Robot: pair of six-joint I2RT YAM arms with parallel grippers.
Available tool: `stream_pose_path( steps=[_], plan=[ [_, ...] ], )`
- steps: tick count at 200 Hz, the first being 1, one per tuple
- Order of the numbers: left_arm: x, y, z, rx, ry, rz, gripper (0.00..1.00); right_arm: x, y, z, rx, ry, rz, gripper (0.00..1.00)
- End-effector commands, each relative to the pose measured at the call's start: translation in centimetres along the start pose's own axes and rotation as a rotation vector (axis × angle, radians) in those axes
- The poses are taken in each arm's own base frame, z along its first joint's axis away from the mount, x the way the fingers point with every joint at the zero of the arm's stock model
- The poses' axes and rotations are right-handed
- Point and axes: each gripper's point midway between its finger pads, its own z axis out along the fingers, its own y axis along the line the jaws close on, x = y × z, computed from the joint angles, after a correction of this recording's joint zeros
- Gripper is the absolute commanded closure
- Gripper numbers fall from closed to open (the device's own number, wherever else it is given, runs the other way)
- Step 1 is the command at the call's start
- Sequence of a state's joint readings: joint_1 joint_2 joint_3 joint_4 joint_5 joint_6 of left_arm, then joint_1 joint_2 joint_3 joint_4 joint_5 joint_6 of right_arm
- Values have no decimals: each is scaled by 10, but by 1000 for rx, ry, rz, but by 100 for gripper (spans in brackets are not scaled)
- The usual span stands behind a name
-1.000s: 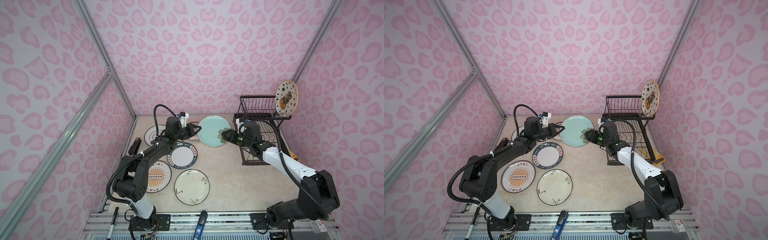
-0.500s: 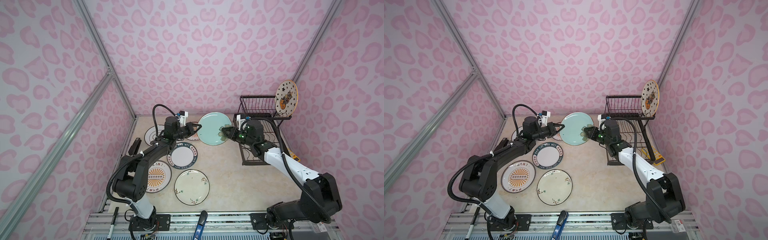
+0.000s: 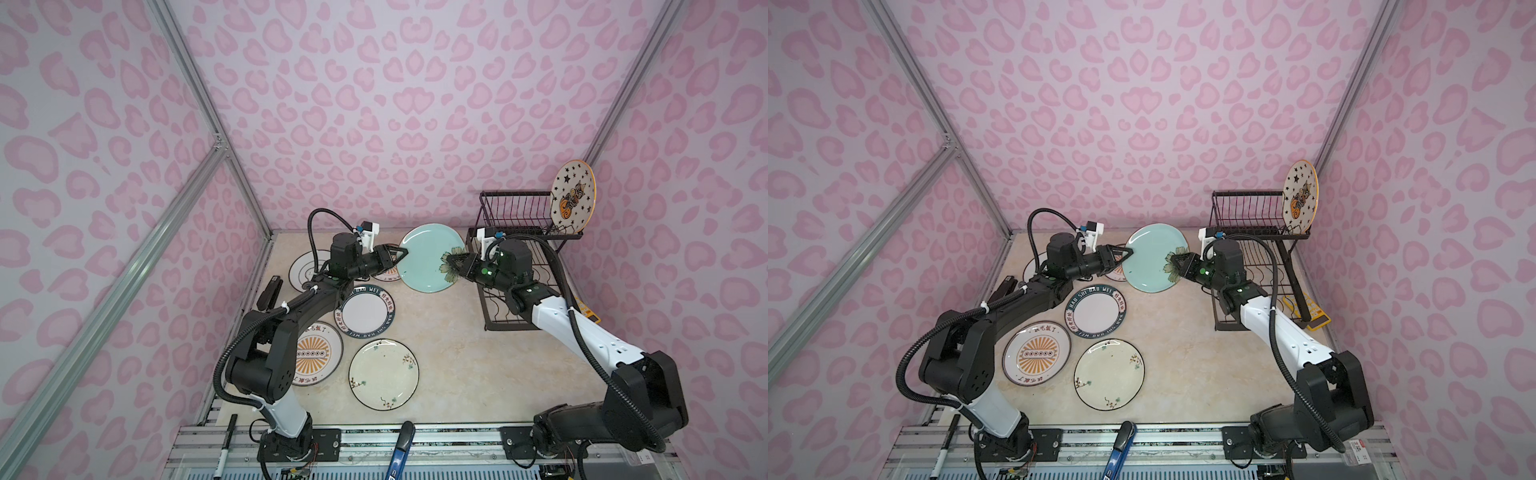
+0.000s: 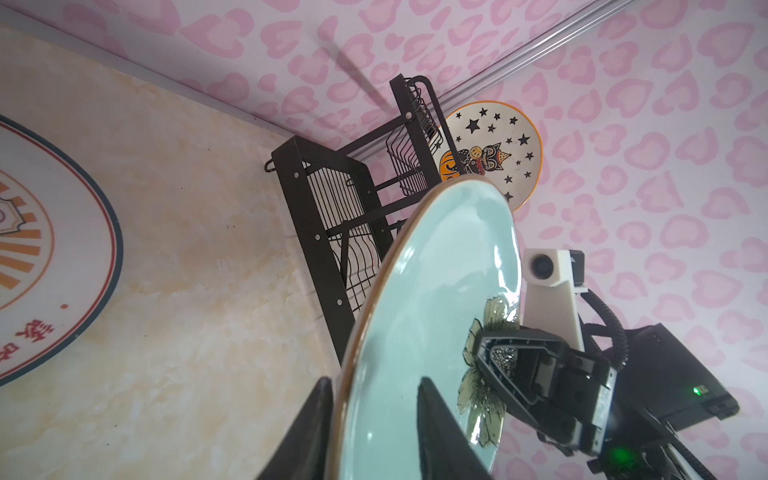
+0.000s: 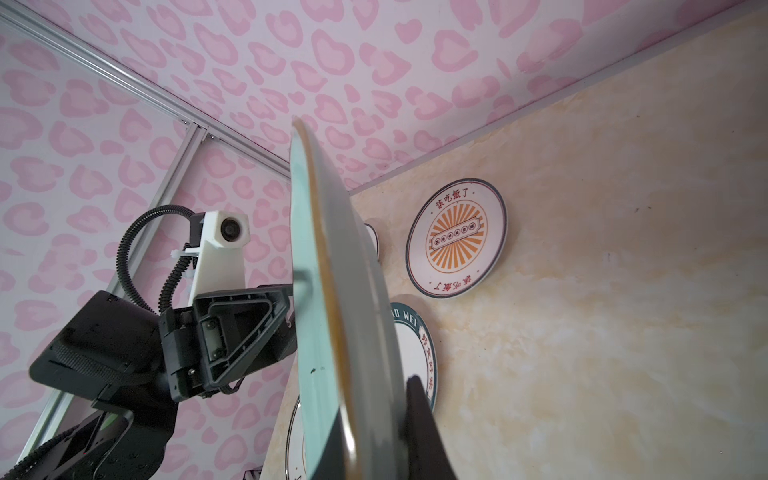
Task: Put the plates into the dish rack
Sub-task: 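Lift the green plate with the right gripper while the left gripper releases and withdraws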
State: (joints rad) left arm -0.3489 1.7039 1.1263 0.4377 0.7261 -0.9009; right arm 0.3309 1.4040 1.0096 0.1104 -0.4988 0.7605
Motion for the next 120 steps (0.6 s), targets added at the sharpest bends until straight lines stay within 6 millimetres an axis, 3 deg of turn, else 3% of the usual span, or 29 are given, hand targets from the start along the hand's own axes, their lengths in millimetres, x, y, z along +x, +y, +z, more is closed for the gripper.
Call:
stream_pose_path(
  steps=[1, 26, 72, 120],
  plan=[
    [-6, -17, 1, 65, -4, 46, 52, -9, -6, -3, 25, -31, -46, 100],
    [-3, -12, 0, 35, 5, 46, 41, -19, -5, -8, 43, -49, -80, 100],
    [-3, -5, -10, -69, -2, 95, 41, -35, 1, -12, 59, -75, -136, 100],
    [-1, -6, -23, -140, 4, 151, 41, -68, 26, -28, 59, -159, -237, 100]
  ],
)
